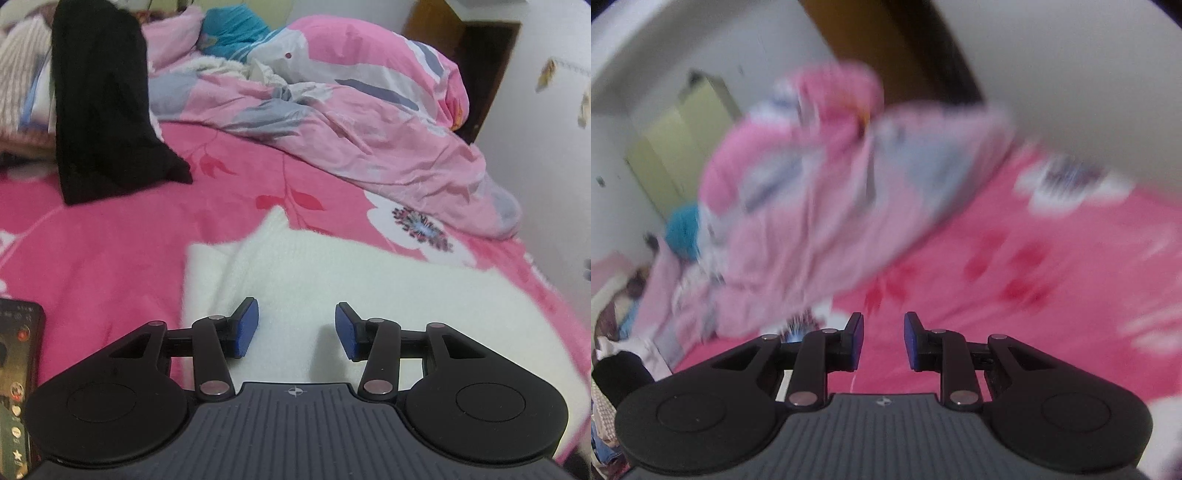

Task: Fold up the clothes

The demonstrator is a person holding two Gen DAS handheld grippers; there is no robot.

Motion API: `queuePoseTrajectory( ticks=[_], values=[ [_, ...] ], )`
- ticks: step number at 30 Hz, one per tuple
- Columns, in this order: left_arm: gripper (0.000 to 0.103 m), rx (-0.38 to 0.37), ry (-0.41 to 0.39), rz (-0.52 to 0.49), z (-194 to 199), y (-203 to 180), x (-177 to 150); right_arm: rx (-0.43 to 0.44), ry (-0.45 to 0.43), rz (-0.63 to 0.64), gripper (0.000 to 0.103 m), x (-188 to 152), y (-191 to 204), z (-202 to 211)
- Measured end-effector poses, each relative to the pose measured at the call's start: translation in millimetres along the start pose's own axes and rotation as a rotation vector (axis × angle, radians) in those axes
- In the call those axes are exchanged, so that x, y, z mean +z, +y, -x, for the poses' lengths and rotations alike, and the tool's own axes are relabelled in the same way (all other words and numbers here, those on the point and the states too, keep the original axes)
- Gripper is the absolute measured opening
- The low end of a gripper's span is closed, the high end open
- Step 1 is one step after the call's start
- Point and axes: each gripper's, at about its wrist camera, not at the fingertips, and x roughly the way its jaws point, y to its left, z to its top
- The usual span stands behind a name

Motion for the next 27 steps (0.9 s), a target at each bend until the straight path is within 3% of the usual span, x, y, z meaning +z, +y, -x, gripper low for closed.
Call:
queuePoseTrajectory(
  ticks=[4,7,14,17,22,27],
  values=[
    [0.048,-0.029,0.001,0.063,11,4,4,-0.063,-0.152,0.105,0.027,12,1,119],
    [0.052,-0.036,-0.019,0.067,27,1,1,-0.082,-0.109,0.16,0.031,-2,5,152],
    [0.052,-0.018,-0.008,0.123,63,9,-15,0.063,0.224,0.041,0.032,-117,3,63],
    [0.052,-0.004,-0.002,0.151,82,19,-22,0.134,0.288,-0.1,0.032,-150,-8,40],
    [0.052,-0.015,0.016,0.232,107,40,-36,0.142,0.242,-0.175,0.032,-163,-20,42],
    [0.053,0.014,0.02,0.095,111,23,-48,0.145,0.144,0.039,0.03,-171,22,57]
  ],
)
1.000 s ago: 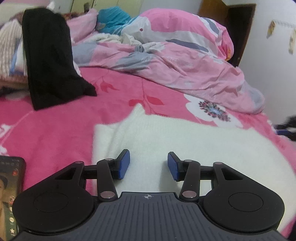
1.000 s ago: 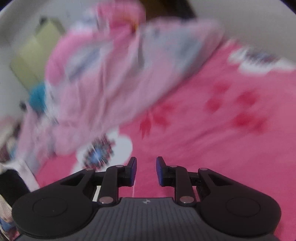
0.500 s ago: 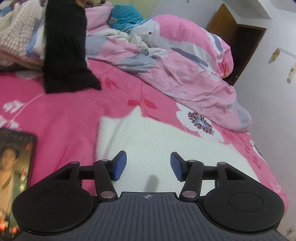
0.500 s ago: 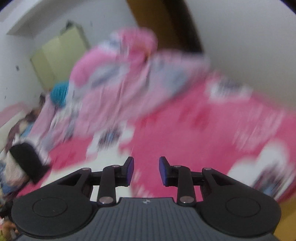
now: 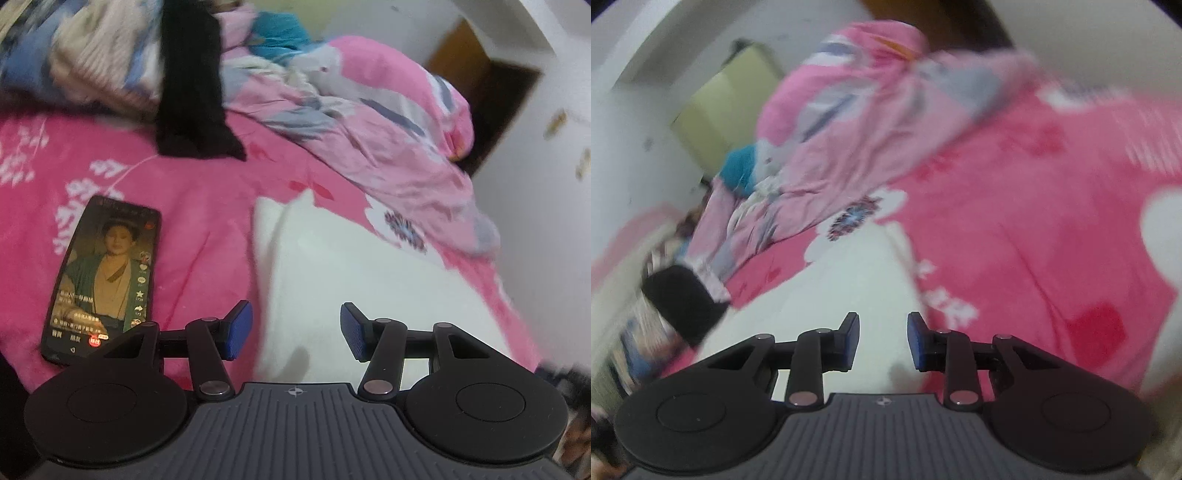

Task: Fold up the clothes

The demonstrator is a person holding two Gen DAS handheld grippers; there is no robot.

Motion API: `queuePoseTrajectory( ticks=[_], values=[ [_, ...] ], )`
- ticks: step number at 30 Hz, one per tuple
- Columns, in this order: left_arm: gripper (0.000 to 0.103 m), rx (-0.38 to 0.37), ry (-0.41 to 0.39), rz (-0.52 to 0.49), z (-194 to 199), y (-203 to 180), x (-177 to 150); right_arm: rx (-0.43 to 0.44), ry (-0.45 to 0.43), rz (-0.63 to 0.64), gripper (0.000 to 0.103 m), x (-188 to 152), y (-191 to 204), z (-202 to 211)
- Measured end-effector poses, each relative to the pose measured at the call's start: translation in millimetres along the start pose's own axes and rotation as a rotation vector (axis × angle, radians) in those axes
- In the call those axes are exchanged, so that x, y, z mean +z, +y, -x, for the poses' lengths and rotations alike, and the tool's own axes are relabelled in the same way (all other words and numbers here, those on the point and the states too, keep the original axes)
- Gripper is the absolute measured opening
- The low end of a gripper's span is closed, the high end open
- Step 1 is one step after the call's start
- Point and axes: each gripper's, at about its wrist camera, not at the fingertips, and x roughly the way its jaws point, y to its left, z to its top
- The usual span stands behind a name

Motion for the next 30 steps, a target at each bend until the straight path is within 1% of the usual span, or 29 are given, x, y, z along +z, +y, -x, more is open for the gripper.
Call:
queuePoseTrajectory(
  ticks=[1,3,4,5,6,8,10,12,14,17,18,20,21,22,23,25,26,27,28,30],
  values=[
    [0.052,0.028,0.018,-0.019,-6,-3,-3,-0.012,-0.013,0.056,0.029,-3,11,1],
    [0.052,0.075,0.061,-0.041,-19,-5,-9,-0.027,0.011,0.107,0.026,-10,20,-9],
    [0.053,0.094,0.088,-0.039,-26,-4,-12,-0.069,0.042,0.133,0.024,-16,21,-16],
    [0.053,0.106,0.109,-0.031,-30,-2,-15,-0.129,0.078,0.172,0.019,-23,21,-25],
    [0.053,0.108,0.112,-0.027,-30,0,-17,-0.184,0.106,0.212,0.019,-32,19,-32],
    [0.053,0.11,0.112,-0.033,-28,1,-20,-0.192,0.096,0.228,0.019,-37,20,-30],
    [0.053,0.107,0.109,-0.039,-26,2,-22,-0.214,0.107,0.241,0.019,-32,27,-28],
    [0.053,0.095,0.104,-0.034,-25,5,-23,-0.244,0.119,0.28,0.019,-31,34,-27],
    [0.053,0.083,0.096,-0.024,-24,8,-24,-0.267,0.101,0.314,0.019,-28,41,-22],
    [0.05,0.061,0.081,-0.009,-21,8,-23,-0.233,0.05,0.28,0.02,-18,41,-16],
    [0.049,0.055,0.079,-0.004,-21,8,-23,-0.215,0.038,0.25,0.021,-13,37,-16],
    [0.042,0.042,0.075,0.006,-20,8,-22,-0.184,0.045,0.161,0.025,-5,22,-22],
    [0.041,0.037,0.074,0.008,-20,8,-22,-0.169,0.049,0.117,0.027,-1,15,-26],
    [0.037,0.032,0.072,0.01,-20,8,-22,-0.149,0.065,0.071,0.034,2,6,-31],
    [0.032,0.026,0.07,0.01,-19,7,-22,-0.129,0.082,0.026,0.037,5,-3,-36],
    [0.026,0.019,0.061,0.006,-18,5,-22,-0.072,0.119,-0.036,0.038,5,-15,-45],
    [0.022,0.02,0.055,-0.002,-18,3,-22,-0.044,0.137,-0.066,0.038,4,-21,-49],
    [0.021,0.021,0.049,-0.01,-17,2,-21,-0.034,0.139,-0.071,0.037,4,-22,-50],
    [0.017,0.022,0.043,-0.012,-16,2,-21,-0.026,0.14,-0.073,0.033,4,-23,-50],
    [0.014,0.022,0.038,-0.013,-15,1,-21,-0.014,0.13,-0.065,0.021,3,-24,-46]
  ],
)
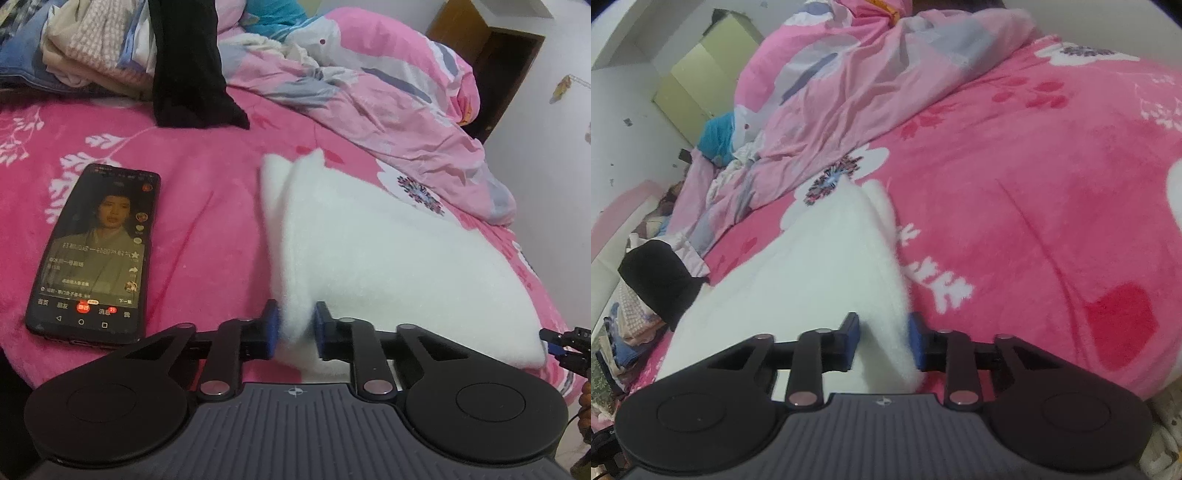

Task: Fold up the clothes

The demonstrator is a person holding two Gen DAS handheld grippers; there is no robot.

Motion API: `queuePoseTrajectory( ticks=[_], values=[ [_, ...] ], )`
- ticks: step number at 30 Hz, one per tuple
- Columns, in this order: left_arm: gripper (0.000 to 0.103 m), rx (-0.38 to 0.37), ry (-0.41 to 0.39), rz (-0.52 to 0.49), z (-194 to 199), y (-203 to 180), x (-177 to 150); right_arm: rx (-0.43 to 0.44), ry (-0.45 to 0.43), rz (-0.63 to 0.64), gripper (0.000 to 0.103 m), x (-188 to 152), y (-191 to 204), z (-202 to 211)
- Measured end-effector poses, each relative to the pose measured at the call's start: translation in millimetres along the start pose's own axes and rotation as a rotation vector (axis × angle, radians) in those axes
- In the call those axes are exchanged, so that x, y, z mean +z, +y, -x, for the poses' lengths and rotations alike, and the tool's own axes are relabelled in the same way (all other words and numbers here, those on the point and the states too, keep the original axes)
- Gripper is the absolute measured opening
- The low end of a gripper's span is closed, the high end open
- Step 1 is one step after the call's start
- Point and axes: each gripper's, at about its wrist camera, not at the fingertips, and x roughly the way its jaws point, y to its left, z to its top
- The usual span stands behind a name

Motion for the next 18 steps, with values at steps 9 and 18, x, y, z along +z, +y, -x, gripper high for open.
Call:
queuePoseTrajectory(
  ticks=[9,18],
  values=[
    [0.011,-0.011,0.0,-0.013,7,1,1,-0.006,-0.052,0.028,0.009,-4,2,13],
    [0.011,-0.01,-0.001,-0.032,10,-1,0,-0.001,-0.058,0.025,0.009,-10,-1,19]
  ],
)
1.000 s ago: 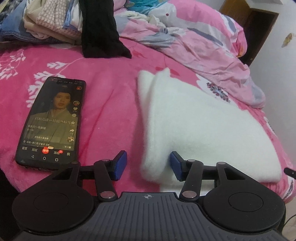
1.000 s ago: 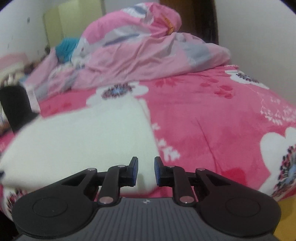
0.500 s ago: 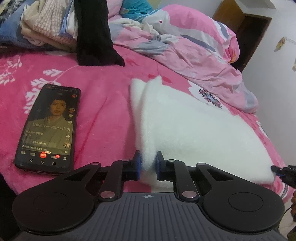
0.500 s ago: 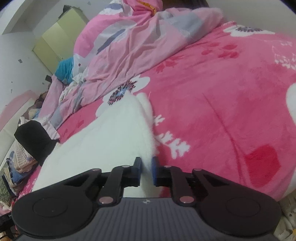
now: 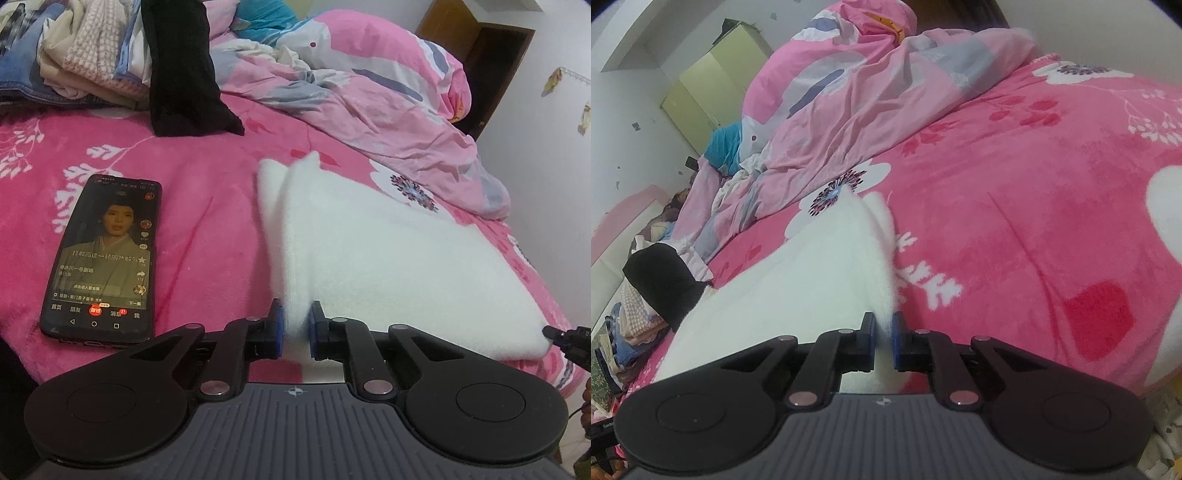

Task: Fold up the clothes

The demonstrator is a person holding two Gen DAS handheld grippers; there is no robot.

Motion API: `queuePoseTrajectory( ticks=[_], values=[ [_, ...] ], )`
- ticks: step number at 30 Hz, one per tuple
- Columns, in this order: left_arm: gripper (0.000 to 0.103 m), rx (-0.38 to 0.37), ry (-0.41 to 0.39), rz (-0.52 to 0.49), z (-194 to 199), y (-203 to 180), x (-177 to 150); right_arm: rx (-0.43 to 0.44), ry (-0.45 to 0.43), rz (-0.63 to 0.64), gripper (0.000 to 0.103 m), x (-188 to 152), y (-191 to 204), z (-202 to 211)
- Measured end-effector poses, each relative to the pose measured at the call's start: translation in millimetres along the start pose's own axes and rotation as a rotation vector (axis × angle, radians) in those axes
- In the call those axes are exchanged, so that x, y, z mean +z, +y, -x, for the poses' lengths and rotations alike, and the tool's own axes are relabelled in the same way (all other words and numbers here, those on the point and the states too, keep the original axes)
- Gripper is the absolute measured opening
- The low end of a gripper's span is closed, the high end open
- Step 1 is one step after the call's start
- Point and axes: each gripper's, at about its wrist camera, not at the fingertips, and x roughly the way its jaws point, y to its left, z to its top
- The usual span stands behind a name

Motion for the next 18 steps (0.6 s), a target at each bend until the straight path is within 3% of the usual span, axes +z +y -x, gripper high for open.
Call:
queuePoseTrajectory(
  ticks=[12,15,18],
  values=[
    [0.013,-0.013,0.046,-0.014,-4,3,0,0.012,0.024,-0.072,0.01,-5,-14,-6],
    [0.024,-0.013,0.05,-0.024,1,5,4,-0.021,0.03,-0.063,0.019,-3,-11,-1],
    [0.033,-0.003,-0.015,-0.017,20,6,8,-0.089,-0.002,0.049,0.021,2,12,21]
  ],
)
